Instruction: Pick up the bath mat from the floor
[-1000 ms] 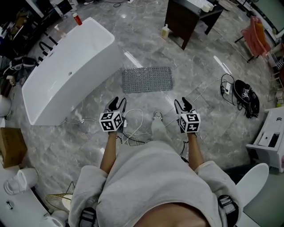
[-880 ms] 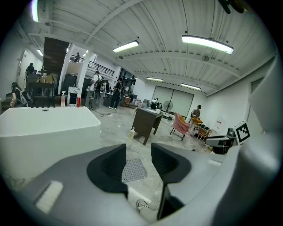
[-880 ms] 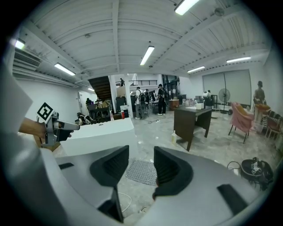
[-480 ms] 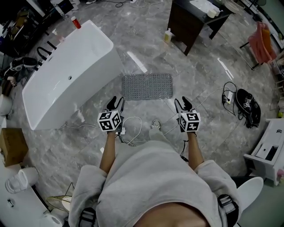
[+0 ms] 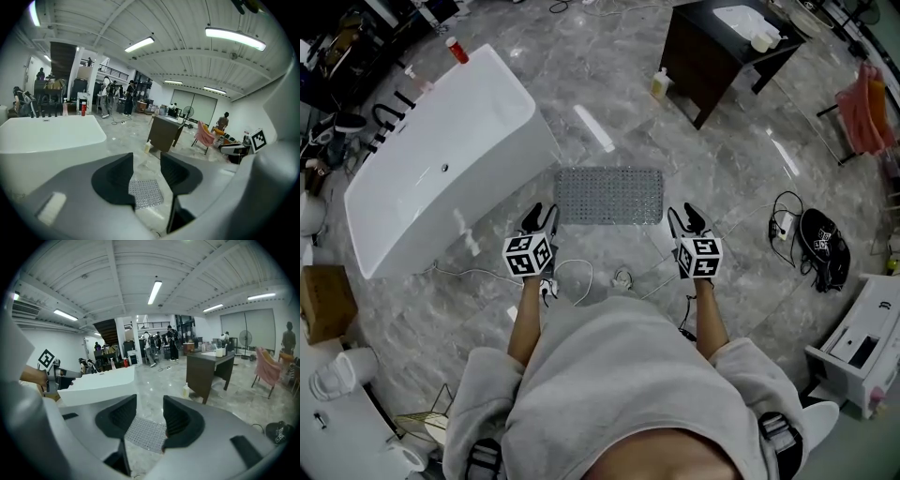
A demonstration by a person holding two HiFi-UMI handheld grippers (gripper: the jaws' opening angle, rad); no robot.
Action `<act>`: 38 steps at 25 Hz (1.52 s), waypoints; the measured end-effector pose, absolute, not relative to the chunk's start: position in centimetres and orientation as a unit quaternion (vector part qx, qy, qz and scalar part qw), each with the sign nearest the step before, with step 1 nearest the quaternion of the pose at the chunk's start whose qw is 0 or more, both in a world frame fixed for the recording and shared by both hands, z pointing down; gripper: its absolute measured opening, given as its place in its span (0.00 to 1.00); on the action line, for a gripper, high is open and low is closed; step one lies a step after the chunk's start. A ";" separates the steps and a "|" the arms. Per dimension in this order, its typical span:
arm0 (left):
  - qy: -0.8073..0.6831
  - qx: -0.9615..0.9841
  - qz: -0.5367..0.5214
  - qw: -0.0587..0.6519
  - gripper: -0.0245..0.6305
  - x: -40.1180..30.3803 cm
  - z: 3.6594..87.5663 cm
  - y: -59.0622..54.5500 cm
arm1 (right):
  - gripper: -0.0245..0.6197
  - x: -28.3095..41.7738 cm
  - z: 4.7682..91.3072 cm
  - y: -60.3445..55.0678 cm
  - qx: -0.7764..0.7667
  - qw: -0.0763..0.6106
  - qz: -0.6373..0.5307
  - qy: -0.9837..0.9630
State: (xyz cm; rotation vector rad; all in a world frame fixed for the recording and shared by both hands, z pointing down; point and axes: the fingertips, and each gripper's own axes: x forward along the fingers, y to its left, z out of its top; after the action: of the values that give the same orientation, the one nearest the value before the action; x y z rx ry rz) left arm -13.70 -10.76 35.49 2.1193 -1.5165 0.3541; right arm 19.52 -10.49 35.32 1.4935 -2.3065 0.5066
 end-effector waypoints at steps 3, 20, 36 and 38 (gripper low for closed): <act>-0.561 0.776 0.135 0.255 0.31 -13.2 35.9 -12.5 | 0.30 20.0 35.6 -12.5 0.522 0.174 0.179 -0.815; -0.556 0.775 0.151 0.260 0.31 -13.0 37.0 -16.2 | 0.30 20.5 36.7 -16.6 0.523 0.176 0.185 -0.813; -0.543 0.771 0.158 0.293 0.31 -16.7 40.7 -24.0 | 0.30 17.5 39.1 -23.5 0.534 0.209 0.211 -0.791; -0.541 0.769 0.159 0.301 0.31 -17.4 41.3 -24.8 | 0.30 17.0 39.5 -24.4 0.535 0.215 0.216 -0.788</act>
State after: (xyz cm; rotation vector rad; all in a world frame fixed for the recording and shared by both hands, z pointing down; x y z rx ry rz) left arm -17.36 -24.80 41.29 2.0396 -1.4352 0.4231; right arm 17.04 -24.40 39.47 1.4830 -2.1860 0.5980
